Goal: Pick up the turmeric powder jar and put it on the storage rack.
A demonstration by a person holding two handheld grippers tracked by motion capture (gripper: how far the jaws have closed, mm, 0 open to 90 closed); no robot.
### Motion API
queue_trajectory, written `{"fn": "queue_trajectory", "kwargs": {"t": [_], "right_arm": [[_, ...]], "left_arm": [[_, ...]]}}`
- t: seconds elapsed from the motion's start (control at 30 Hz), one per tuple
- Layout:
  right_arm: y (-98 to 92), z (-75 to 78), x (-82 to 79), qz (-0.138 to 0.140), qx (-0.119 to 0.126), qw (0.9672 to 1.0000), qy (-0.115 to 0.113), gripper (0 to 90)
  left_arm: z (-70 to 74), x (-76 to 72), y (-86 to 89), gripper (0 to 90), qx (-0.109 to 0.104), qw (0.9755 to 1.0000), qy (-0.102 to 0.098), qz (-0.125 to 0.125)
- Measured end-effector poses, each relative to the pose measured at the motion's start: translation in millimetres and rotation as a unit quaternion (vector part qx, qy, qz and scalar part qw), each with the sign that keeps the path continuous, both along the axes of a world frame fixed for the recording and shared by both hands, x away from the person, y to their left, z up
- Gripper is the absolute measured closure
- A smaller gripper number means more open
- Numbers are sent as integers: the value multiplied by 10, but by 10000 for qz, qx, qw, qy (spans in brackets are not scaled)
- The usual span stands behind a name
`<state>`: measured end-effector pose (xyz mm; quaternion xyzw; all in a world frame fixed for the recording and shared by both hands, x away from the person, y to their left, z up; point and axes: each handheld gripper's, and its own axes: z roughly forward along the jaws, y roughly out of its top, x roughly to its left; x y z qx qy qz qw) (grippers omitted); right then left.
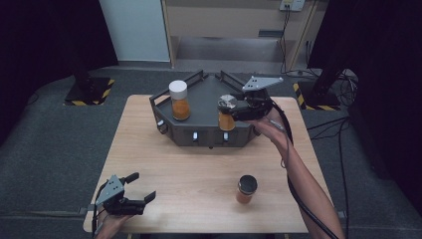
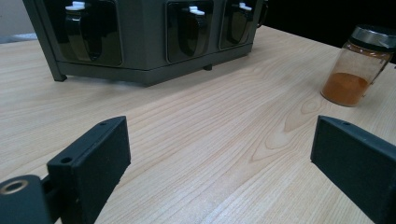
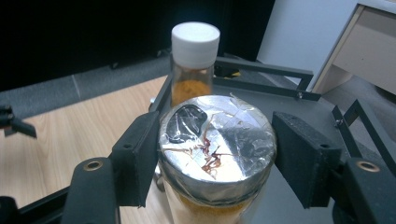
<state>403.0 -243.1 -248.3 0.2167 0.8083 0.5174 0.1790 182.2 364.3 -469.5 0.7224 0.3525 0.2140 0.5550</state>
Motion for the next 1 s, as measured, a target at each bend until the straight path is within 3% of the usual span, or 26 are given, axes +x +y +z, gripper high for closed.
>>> {"fn": "queue_trajectory", "kwargs": {"t": [0.37, 1.0], "right_arm": [[165, -48, 155, -325, 34, 9995, -3, 347], [422, -153, 360, -777, 387, 9962, -83, 347]], "left_arm": [[-3, -5, 7, 39, -5, 10000, -20, 15], [-10, -11, 20, 39, -34, 10000, -31, 9]]}}
